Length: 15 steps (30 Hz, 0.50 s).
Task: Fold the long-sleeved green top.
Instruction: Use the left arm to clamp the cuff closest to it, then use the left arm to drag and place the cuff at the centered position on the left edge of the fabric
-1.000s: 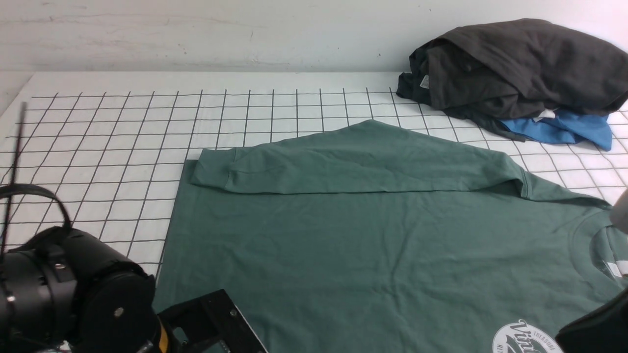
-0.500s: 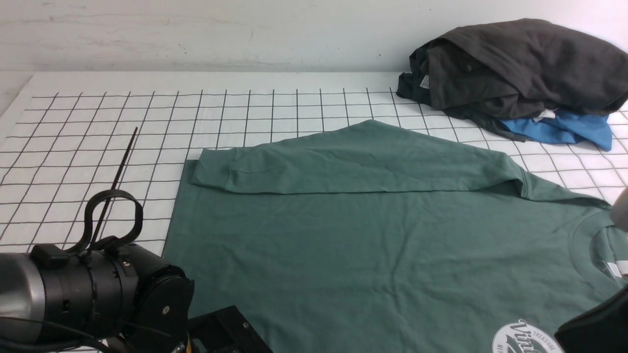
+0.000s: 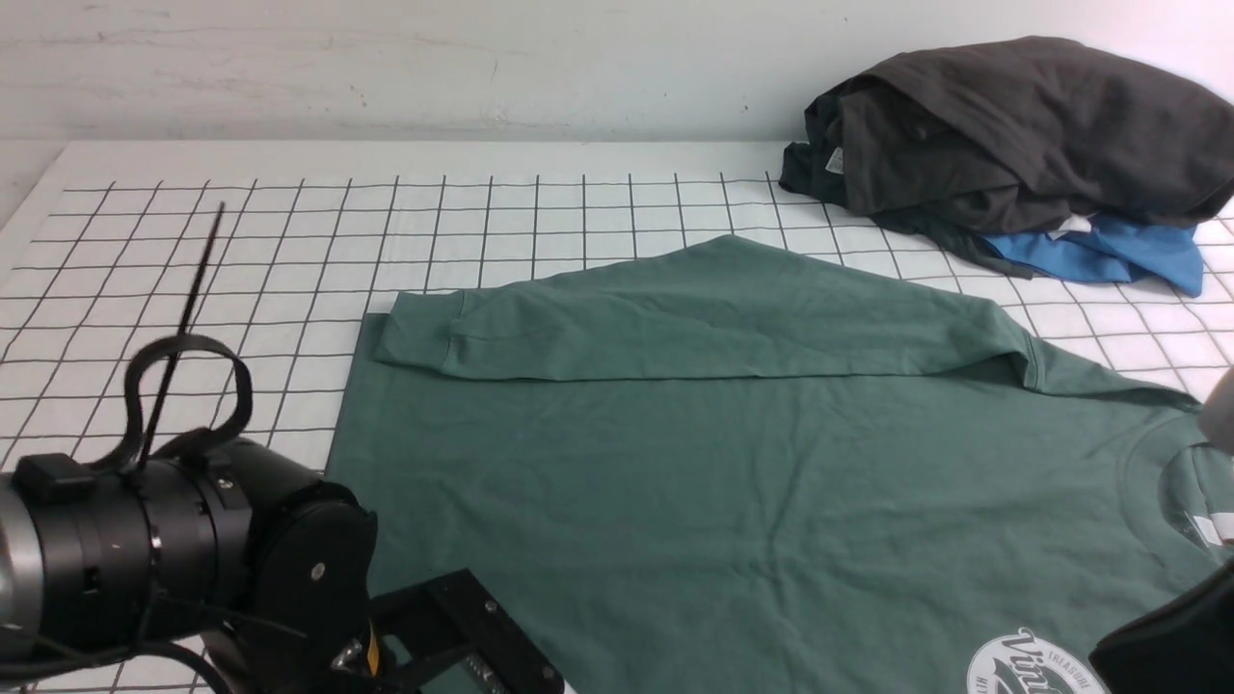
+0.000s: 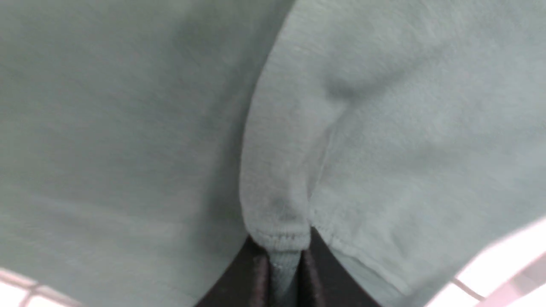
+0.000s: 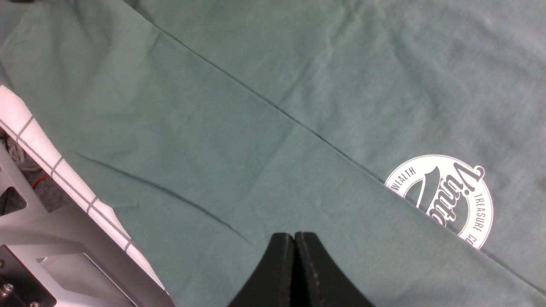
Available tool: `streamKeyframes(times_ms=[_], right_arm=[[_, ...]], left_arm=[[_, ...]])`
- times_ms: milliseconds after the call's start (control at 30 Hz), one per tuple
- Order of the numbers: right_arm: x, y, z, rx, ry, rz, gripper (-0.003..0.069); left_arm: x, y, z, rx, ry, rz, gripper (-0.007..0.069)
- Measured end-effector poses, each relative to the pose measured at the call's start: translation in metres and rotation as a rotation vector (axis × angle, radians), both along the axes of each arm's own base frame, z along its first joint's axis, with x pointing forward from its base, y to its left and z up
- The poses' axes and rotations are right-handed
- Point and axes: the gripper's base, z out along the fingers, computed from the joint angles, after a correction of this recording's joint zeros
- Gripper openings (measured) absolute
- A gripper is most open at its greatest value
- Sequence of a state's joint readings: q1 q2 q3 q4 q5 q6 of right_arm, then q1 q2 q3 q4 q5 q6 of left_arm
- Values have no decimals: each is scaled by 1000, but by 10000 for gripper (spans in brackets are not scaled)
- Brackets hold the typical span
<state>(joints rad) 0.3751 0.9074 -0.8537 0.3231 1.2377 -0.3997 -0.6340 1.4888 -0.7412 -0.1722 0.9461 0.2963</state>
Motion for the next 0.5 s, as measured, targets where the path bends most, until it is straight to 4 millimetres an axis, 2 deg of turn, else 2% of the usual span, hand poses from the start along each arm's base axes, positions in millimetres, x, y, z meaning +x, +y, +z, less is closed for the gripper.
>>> streamKeyframes(times_ms=[67,100,133,167,200,233,267,333,367,467,500], right_arm=[[0,0,0,1,-3,-1,-14],[0,0,0,1,-3,-1,-14],[1,0,0,3,-7,-3,-14],[1,0,0,3,-7,-3,-14],[1,0,0,2,-11,-3,-14],[1,0,0,2,-10,-3,-14],[1,-1,0,-6,-14,-4,-14],[2,-1,0,-13,-19,-4,-14],[2,-2,0,-17,-20,-9,-14],[2,-2,0,-13,-14,-23,-14],[2,-2,0,-12,-13,-28,-14]], left_arm=[[6,-4,16,-20,-31,-9,34],[5,-4,16,-19,-28,-10,34],[13,-8,32,-36,-72,-22,34],[14,-9,34,-38,-77,-23,34],[22,-13,50,-47,-117,-36,34],[24,-14,52,-49,-125,-38,34],[32,-17,67,-57,-179,-51,34],[40,-20,80,-59,-227,-63,34],[50,-23,94,-64,-278,-60,34],[68,-24,111,-67,-323,-21,34],[80,-24,120,-68,-340,4,34]])
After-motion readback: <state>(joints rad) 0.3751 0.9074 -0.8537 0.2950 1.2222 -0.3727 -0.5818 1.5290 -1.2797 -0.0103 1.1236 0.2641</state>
